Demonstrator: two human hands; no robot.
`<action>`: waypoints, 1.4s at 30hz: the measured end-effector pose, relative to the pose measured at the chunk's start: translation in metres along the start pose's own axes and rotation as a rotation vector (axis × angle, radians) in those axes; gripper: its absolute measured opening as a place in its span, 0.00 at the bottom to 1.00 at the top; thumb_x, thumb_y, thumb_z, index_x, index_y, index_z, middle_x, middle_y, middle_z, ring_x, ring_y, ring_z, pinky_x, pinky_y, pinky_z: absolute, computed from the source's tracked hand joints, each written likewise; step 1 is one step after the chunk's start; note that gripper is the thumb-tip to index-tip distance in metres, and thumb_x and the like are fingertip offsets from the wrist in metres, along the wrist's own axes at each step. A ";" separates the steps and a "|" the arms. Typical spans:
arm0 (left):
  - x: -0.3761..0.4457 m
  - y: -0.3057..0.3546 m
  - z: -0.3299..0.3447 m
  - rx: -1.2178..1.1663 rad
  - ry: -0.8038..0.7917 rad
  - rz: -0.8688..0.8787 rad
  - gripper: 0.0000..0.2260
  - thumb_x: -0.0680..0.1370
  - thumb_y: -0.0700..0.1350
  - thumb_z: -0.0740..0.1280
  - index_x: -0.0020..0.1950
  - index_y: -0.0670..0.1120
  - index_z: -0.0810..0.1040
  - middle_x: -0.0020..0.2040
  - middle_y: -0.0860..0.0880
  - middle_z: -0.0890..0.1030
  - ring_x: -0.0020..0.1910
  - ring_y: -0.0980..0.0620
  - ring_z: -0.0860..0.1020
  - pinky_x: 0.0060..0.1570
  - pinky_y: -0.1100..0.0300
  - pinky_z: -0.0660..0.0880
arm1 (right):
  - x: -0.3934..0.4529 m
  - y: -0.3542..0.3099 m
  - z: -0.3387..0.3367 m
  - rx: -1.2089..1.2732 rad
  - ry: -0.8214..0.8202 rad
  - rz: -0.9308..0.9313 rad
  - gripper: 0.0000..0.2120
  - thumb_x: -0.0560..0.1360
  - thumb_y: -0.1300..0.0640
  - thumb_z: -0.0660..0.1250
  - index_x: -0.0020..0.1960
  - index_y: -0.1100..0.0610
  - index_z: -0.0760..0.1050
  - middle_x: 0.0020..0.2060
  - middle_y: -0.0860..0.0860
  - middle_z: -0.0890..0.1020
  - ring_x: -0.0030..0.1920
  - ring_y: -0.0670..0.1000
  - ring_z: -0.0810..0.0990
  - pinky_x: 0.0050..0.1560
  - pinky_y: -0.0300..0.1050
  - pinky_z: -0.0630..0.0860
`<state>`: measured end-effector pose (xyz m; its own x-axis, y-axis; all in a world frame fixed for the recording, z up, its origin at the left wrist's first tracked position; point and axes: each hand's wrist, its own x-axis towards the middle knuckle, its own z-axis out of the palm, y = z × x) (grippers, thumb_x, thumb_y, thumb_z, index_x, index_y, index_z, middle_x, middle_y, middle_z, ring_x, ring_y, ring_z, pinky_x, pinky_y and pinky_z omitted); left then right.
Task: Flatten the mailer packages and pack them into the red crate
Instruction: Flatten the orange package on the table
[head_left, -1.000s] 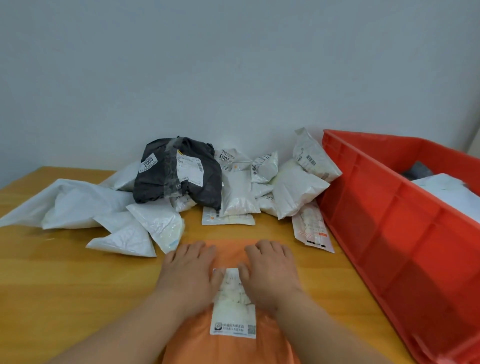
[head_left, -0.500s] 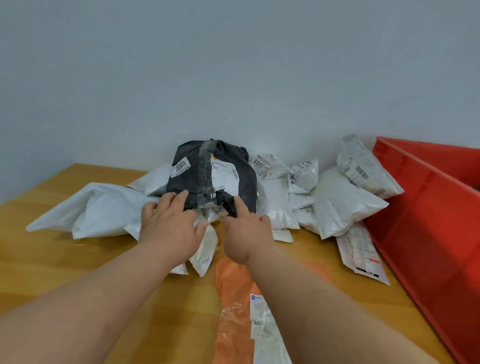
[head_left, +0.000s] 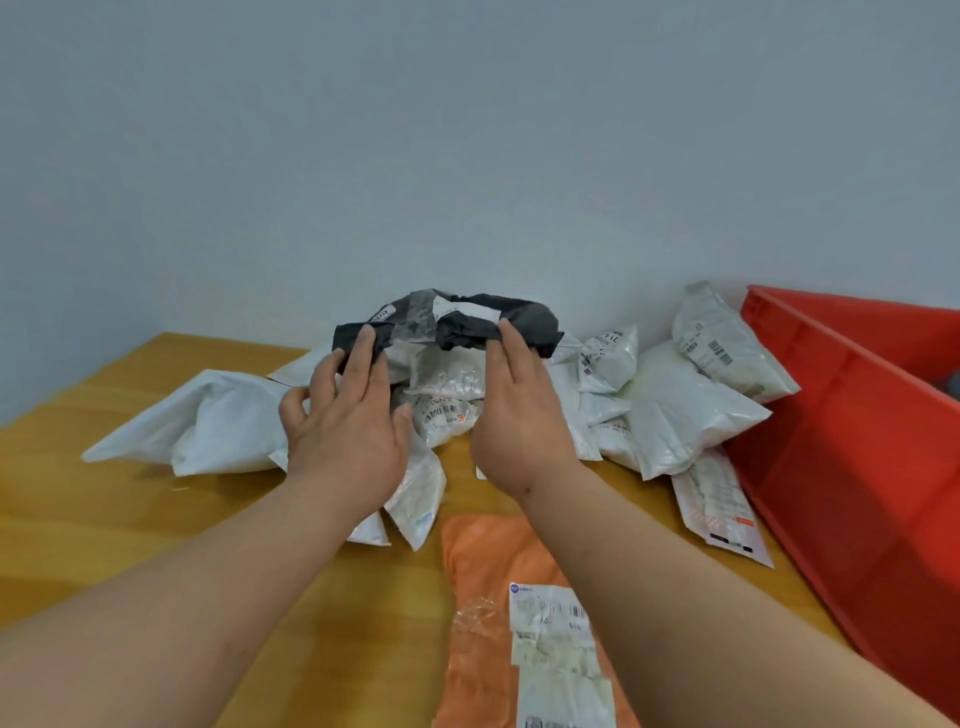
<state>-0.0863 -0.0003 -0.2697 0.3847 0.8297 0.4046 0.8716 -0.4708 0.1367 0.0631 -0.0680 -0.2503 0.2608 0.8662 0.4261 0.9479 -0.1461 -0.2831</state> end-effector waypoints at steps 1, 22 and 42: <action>-0.005 0.001 -0.006 0.004 0.018 0.015 0.27 0.82 0.56 0.47 0.80 0.49 0.50 0.79 0.55 0.36 0.76 0.51 0.45 0.67 0.49 0.50 | -0.008 0.003 -0.009 -0.033 0.020 -0.018 0.35 0.76 0.67 0.56 0.80 0.62 0.49 0.80 0.54 0.45 0.79 0.58 0.45 0.79 0.51 0.45; -0.159 0.045 -0.016 0.035 0.032 0.660 0.18 0.75 0.58 0.55 0.41 0.60 0.85 0.44 0.65 0.82 0.50 0.59 0.80 0.67 0.45 0.53 | -0.242 0.066 -0.094 -0.261 -0.247 0.227 0.10 0.74 0.65 0.58 0.51 0.53 0.66 0.42 0.49 0.73 0.42 0.53 0.74 0.35 0.46 0.67; -0.169 0.087 -0.019 -0.156 -0.345 0.555 0.28 0.82 0.60 0.53 0.80 0.52 0.51 0.78 0.51 0.58 0.76 0.49 0.56 0.74 0.53 0.58 | -0.237 0.065 -0.078 -0.298 -0.274 0.249 0.22 0.79 0.42 0.55 0.69 0.51 0.69 0.65 0.53 0.71 0.65 0.56 0.69 0.63 0.52 0.69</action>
<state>-0.0814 -0.1869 -0.3088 0.8607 0.4884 0.1439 0.4725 -0.8714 0.1316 0.0771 -0.3200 -0.3029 0.4670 0.8757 0.1230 0.8842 -0.4615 -0.0720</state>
